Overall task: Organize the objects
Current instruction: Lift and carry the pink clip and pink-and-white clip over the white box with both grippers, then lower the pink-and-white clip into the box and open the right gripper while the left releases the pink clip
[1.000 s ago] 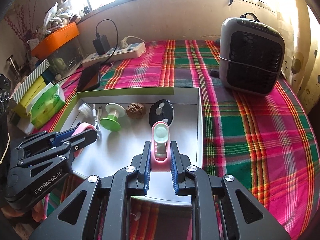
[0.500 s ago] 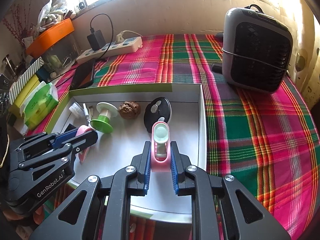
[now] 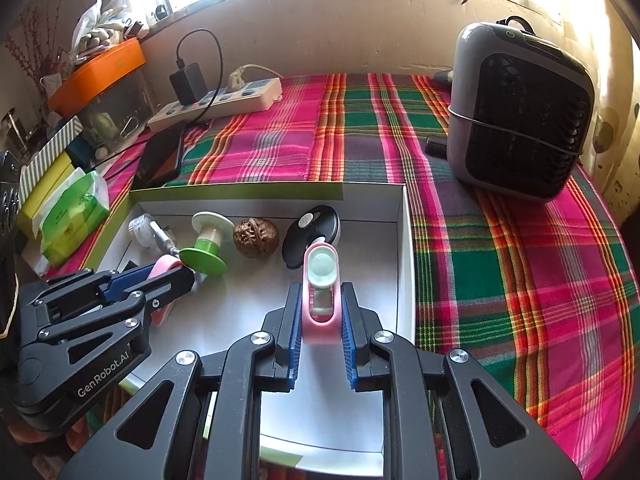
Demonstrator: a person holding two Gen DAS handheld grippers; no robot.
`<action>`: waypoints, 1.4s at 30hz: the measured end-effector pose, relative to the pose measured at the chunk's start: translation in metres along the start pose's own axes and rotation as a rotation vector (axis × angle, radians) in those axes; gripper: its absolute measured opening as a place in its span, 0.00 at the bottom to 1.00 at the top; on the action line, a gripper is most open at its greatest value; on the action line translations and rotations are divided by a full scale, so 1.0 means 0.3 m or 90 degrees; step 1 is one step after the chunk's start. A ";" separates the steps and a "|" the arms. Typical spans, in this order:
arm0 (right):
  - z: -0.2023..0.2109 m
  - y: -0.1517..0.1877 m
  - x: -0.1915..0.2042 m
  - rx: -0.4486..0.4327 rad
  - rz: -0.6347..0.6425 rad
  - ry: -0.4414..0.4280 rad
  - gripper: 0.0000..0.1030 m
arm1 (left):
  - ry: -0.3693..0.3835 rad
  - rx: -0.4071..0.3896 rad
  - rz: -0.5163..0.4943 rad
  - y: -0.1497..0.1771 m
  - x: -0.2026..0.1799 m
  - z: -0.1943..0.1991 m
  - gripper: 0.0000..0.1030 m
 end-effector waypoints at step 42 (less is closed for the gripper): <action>0.007 0.006 0.028 -0.018 0.010 0.008 0.33 | -0.011 -0.001 -0.006 0.009 -0.008 0.005 0.26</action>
Point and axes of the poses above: each gripper's, at about its wrist camera, not at the fingertips, and z roughly against the way its jaws point, x to its left, y to its underside, the point moved 9 cm from there along -z, roughly the way its jaws point, and after that the axes turned 5 degrees about -z, right-handed, at the moved point
